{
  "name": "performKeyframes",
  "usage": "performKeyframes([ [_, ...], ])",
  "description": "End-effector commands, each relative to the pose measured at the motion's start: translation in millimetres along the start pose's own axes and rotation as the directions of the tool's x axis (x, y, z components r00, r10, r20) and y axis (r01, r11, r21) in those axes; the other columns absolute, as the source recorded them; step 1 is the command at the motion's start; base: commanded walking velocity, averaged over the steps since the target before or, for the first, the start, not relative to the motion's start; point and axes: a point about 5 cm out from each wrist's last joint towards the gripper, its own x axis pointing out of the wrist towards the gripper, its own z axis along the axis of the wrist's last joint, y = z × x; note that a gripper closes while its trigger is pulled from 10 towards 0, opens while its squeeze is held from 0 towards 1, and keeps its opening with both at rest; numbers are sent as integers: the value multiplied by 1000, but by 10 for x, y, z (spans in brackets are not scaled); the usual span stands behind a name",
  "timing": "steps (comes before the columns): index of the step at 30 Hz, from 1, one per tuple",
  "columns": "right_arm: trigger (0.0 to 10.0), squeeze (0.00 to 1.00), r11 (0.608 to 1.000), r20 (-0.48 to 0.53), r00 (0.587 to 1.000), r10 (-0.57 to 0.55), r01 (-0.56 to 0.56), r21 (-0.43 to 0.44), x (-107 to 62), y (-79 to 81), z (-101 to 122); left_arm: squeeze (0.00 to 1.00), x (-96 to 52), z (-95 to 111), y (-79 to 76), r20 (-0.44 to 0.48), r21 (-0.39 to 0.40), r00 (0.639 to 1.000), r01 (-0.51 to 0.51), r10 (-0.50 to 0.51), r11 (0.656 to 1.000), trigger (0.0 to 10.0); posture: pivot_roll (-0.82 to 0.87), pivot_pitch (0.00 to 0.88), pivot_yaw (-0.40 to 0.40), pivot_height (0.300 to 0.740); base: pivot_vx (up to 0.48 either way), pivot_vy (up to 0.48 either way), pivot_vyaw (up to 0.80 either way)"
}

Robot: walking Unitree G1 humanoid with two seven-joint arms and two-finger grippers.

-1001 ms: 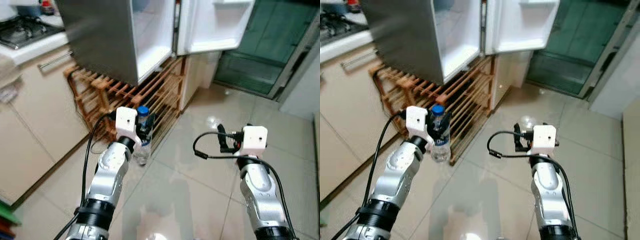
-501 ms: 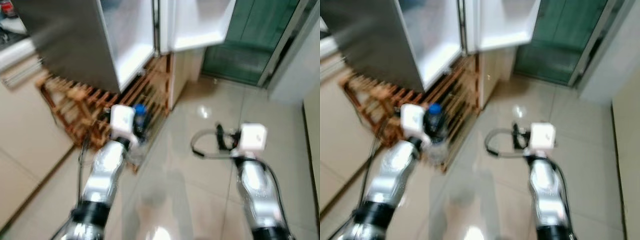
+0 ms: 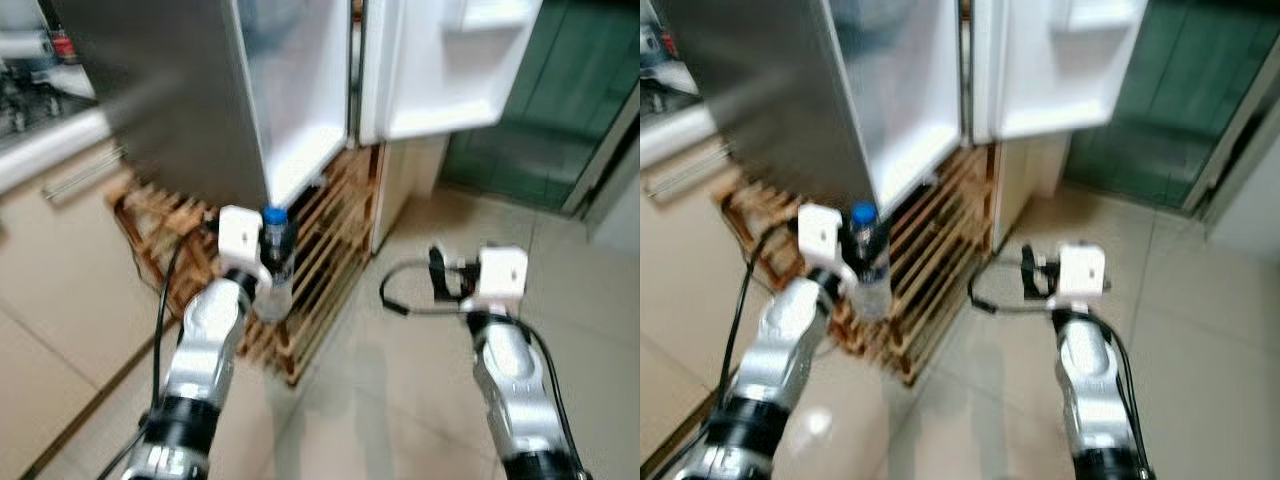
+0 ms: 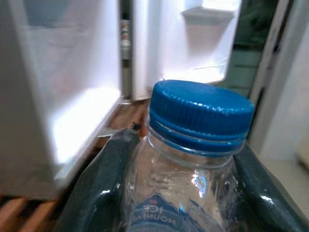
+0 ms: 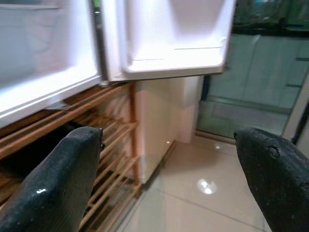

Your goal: Restocking fridge

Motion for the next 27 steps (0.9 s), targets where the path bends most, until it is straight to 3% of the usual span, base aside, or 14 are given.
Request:
performKeyframes([
  [1,10000,0,1000,39,999,-22,22,9,2,-40,72,0,26,51,85,1,-44,999,-35,35,998,10000,-85,0,54,740,458,0,0],
  [7,10000,0,994,68,992,-105,103,23,-123,-164,100,0,-45,5,129,-15,-23,998,-61,61,998,10000,-84,0,52,740,456,0,0],
  [9,10000,0,991,85,987,-134,132,29,-230,-225,127,0,-96,-27,243,-40,-52,991,-128,126,990,10000,-85,0,57,740,0,0,0],
  [12,10000,0,991,78,988,-132,132,12,-385,-271,130,0,-245,-49,471,-52,-67,973,-228,224,971,10000,-95,0,63,740,0,0,0],
  [15,10000,0,995,67,993,-93,95,-28,-505,-298,132,0,-573,-61,604,-52,58,978,-201,204,978,10000,-99,0,64,740,0,0,0],
  [17,10000,0,996,52,996,-78,80,-35,-539,-306,106,0,-709,-93,519,-66,103,990,-116,123,988,10000,-92,0,58,740,0,0,0],
  [18,10000,0,996,52,996,-78,80,-35,-539,-306,106,0,-709,-93,519,-66,103,990,-116,123,988,10000,-92,0,58,740,0,0,0],
  [25,10000,0,998,65,997,-45,48,-35,-419,-207,157,0,-558,-33,192,-30,101,999,-32,35,994,10000,-86,0,62,740,0,-454,0],
  [27,10000,0,998,62,997,-48,50,-29,-382,-203,167,0,-530,-22,180,-31,95,998,-43,46,995,10000,-88,0,64,740,0,-454,0],
])
